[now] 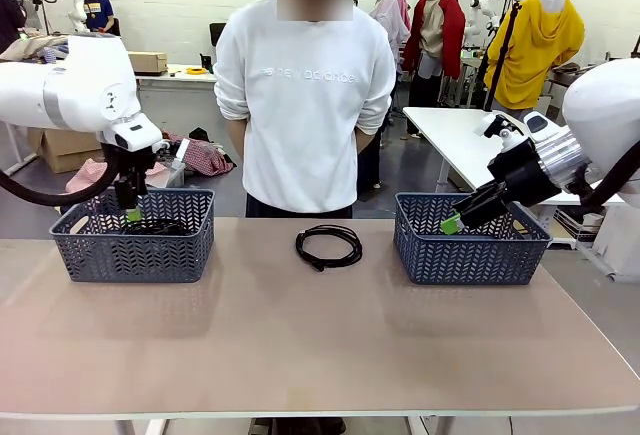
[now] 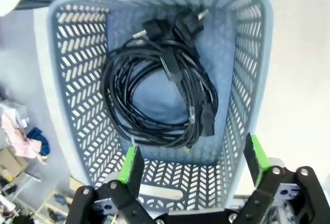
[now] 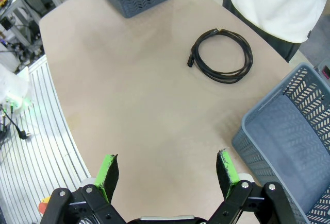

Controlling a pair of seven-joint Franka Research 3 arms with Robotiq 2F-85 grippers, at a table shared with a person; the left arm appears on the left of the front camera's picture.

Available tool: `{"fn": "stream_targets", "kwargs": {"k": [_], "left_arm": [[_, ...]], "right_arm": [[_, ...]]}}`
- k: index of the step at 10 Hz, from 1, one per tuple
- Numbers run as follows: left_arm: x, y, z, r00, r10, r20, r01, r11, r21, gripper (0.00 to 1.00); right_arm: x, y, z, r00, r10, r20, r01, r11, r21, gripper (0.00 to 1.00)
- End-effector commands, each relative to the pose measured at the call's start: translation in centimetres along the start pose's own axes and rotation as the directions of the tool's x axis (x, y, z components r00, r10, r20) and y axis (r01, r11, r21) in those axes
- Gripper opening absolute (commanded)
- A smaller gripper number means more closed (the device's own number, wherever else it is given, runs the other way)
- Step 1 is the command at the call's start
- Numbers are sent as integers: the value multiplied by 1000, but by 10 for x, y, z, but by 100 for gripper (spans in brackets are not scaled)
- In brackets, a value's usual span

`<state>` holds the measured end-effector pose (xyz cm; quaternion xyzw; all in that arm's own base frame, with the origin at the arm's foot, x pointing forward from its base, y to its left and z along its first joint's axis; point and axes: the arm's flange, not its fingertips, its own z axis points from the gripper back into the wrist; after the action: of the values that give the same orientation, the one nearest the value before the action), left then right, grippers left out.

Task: Organize the cables according to human instructions.
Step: Pick up a bundle of cables and place it in the basket indicated by the human.

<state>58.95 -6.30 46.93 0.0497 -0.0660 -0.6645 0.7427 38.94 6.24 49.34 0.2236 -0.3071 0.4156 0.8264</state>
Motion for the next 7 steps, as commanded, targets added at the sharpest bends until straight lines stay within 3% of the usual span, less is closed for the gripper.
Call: {"fn": "stream_targets", "kwargs": {"k": [1,4,7], "left_arm": [[17,-29,16,991,68,119,-73,997,34,100],[49,-74,38,981,72,183,-85,994,62,100],[88,-124,41,944,54,325,-81,994,71,100]], "right_arm": [[1,-3,-2,999,19,29,-19,1000,15,100],[1,-3,-2,999,19,29,-19,1000,15,100],[1,-3,-2,999,19,29,-19,1000,15,100]]}}
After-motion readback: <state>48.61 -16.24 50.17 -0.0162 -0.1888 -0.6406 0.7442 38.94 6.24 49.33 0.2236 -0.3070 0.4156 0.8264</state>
